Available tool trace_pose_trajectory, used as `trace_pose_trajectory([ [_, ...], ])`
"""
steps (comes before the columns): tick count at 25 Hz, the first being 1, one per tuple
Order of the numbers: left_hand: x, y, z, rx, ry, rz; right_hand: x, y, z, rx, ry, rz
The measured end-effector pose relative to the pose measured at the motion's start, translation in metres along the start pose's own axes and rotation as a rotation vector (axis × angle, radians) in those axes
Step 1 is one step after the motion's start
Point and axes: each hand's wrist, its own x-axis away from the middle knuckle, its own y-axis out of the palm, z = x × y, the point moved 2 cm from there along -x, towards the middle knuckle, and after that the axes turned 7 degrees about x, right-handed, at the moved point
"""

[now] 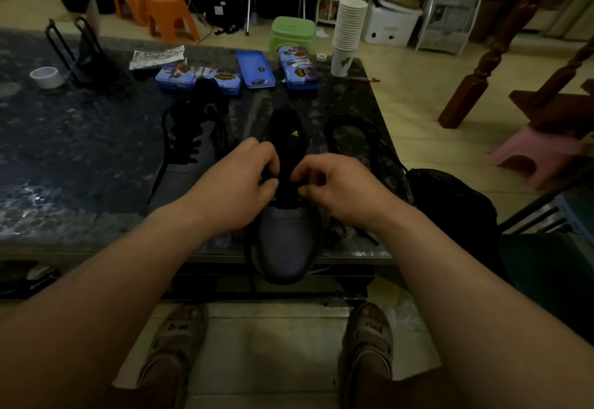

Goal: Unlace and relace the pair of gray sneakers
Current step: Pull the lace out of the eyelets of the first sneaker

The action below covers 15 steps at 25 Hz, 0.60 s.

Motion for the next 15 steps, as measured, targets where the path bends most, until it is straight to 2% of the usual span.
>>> trace_pose_trajectory([
  [3, 0.005, -0.007, -0.011, 0.086, -0.152, -0.191, -0.003, 0.001, -0.003, 0.084, -0.065, 0.097],
  [5, 0.007, -0.011, -0.015, 0.077, -0.193, -0.254, -0.005, 0.000, -0.001, 0.105, -0.104, 0.084],
  [8, 0.007, -0.018, -0.013, 0.120, -0.213, -0.188, -0.004, 0.003, -0.004, 0.144, -0.104, -0.010],
  [11, 0.005, -0.023, -0.008, 0.190, -0.220, -0.082, -0.005, 0.006, -0.011, 0.210, -0.077, -0.027],
  [15, 0.007, -0.020, -0.012, 0.243, -0.262, -0.050, -0.001, -0.003, -0.013, -0.004, -0.020, -0.116],
])
